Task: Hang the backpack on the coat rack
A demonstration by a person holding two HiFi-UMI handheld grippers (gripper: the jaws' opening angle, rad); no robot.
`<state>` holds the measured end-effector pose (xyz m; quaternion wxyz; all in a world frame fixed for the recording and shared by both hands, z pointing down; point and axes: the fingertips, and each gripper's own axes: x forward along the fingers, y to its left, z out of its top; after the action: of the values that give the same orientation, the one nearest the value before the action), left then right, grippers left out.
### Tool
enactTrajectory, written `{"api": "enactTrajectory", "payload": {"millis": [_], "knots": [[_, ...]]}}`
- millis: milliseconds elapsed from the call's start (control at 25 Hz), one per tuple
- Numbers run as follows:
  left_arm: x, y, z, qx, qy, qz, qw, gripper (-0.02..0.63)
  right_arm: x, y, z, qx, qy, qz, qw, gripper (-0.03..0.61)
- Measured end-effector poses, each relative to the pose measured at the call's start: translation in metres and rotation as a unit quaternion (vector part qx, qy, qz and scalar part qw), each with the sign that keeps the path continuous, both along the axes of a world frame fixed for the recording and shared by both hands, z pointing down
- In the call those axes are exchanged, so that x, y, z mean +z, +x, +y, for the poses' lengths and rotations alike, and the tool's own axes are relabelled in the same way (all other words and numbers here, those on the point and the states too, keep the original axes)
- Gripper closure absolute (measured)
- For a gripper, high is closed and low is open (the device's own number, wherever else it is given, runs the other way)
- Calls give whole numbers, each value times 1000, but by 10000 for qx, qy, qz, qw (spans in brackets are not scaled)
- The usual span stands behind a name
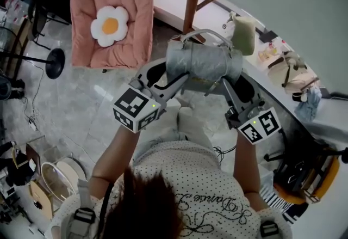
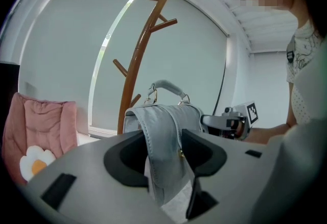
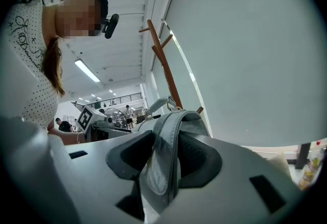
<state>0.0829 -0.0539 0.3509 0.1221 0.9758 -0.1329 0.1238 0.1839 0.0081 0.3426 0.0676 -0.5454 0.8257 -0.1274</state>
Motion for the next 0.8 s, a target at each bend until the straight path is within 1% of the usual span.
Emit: {"api": "enactTrajectory", "payload": {"millis": [320,560,680,800], "knots": [[11,-3,-20,319,-164,-14,9994,419,8,-5,-16,257,-208,65,9994,421],[30,3,-24,566,-201,-161,9981,417,28,-2,-19,477,-464,-37,9978,420],[39,6,-25,606,-266,-249,9975,417,38,1,-19,503,-584,-106,9970,420],[47,8,-23,548,-365,-329,9973,417,46,3,-19,401,-680,-127,9968,420]]}}
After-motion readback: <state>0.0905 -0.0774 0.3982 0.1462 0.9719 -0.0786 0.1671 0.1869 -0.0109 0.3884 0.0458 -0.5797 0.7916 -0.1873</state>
